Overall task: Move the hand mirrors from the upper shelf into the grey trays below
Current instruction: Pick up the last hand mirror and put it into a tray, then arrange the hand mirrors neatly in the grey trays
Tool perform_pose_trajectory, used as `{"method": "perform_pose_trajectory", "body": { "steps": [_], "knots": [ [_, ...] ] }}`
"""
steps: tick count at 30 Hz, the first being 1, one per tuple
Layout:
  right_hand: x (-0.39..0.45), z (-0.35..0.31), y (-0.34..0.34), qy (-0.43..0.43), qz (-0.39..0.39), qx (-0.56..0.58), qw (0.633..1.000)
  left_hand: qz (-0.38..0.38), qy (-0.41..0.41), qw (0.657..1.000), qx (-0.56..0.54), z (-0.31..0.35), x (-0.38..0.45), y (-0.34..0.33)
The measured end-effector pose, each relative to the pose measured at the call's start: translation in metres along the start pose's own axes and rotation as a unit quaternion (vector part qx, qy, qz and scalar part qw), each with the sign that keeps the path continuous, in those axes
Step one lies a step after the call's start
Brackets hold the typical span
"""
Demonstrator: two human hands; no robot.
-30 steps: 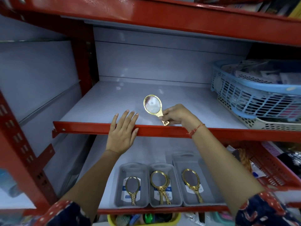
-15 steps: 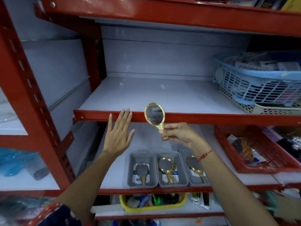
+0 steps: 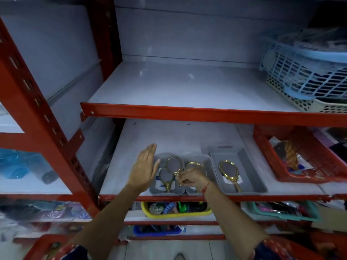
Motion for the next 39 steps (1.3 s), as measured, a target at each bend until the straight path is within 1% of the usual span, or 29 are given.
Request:
{"method": "perform_pose_trajectory", "body": {
  "steps": [1, 2, 3, 4, 5, 7, 8, 9, 10, 12, 13, 16, 19, 20, 23, 27, 30, 32, 36, 39],
  "knots": [
    [0.007, 0.005, -0.007, -0.007, -0.002, -0.017, 1.0, -0.027, 0.046, 0.996, -0.064, -0.003, -0.004, -0.009],
    [0.015, 0.009, -0.013, -0.011, 0.0, -0.027, 1.0, -0.056, 0.099, 0.985, -0.131, -0.007, -0.009, -0.02],
    [0.021, 0.013, -0.02, -0.018, 0.003, -0.029, 0.999, -0.079, 0.156, 0.965, -0.195, -0.011, -0.013, -0.031],
    [0.029, 0.016, -0.025, -0.025, 0.01, -0.031, 0.999, -0.099, 0.22, 0.934, -0.262, -0.019, -0.016, -0.044],
    [0.035, 0.019, -0.029, -0.03, 0.021, -0.04, 0.999, -0.12, 0.279, 0.895, -0.325, -0.023, -0.02, -0.054],
    [0.045, 0.025, -0.034, -0.035, 0.04, -0.072, 0.996, -0.17, 0.382, 0.802, -0.426, -0.027, -0.027, -0.078],
    [0.048, 0.029, -0.036, -0.037, 0.05, -0.089, 0.994, -0.187, 0.41, 0.763, -0.464, -0.026, -0.03, -0.086],
    [0.051, 0.031, -0.038, -0.04, 0.055, -0.104, 0.992, -0.19, 0.428, 0.735, -0.49, -0.023, -0.03, -0.091],
    [0.053, 0.033, -0.04, -0.043, 0.056, -0.118, 0.99, -0.189, 0.44, 0.717, -0.506, -0.02, -0.029, -0.093],
    [0.053, 0.033, -0.041, -0.041, 0.052, -0.17, 0.983, -0.193, 0.448, 0.706, -0.514, -0.014, -0.028, -0.097],
    [0.053, 0.032, -0.042, -0.037, 0.043, -0.212, 0.976, -0.19, 0.457, 0.703, -0.511, -0.014, -0.028, -0.098],
    [0.056, 0.026, -0.05, -0.001, 0.004, -0.327, 0.945, -0.178, 0.487, 0.681, -0.517, -0.02, -0.031, -0.105],
    [0.061, 0.024, -0.056, 0.023, -0.022, -0.376, 0.926, -0.173, 0.499, 0.674, -0.516, -0.022, -0.035, -0.11],
    [0.062, 0.024, -0.057, 0.023, -0.026, -0.384, 0.923, -0.174, 0.502, 0.665, -0.524, -0.019, -0.035, -0.11],
    [0.063, 0.019, -0.056, 0.018, -0.02, -0.376, 0.926, -0.177, 0.507, 0.645, -0.543, -0.017, -0.034, -0.112],
    [0.067, 0.014, -0.057, 0.014, -0.018, -0.282, 0.959, -0.168, 0.492, 0.647, -0.558, -0.013, -0.024, -0.11],
    [0.068, 0.01, -0.056, 0.01, -0.008, -0.245, 0.969, -0.16, 0.484, 0.644, -0.571, -0.016, -0.017, -0.115],
    [0.068, 0.009, -0.056, 0.002, -0.009, -0.239, 0.971, -0.158, 0.485, 0.651, -0.562, -0.018, -0.015, -0.116],
    [0.064, 0.009, -0.054, -0.008, -0.021, -0.212, 0.977, -0.163, 0.481, 0.678, -0.531, -0.017, -0.014, -0.113],
    [0.061, 0.008, -0.052, -0.011, -0.031, -0.21, 0.977, -0.159, 0.486, 0.678, -0.528, -0.014, -0.015, -0.108]
  ]
}}
Point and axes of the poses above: each hand's wrist, its own x-axis towards the middle knuckle, its own y-axis out of the back of the hand, z = x × y, the point moved 9 cm from there along x, towards the middle knuckle, and after that the axes turned 7 degrees about y, right-handed, at the moved point
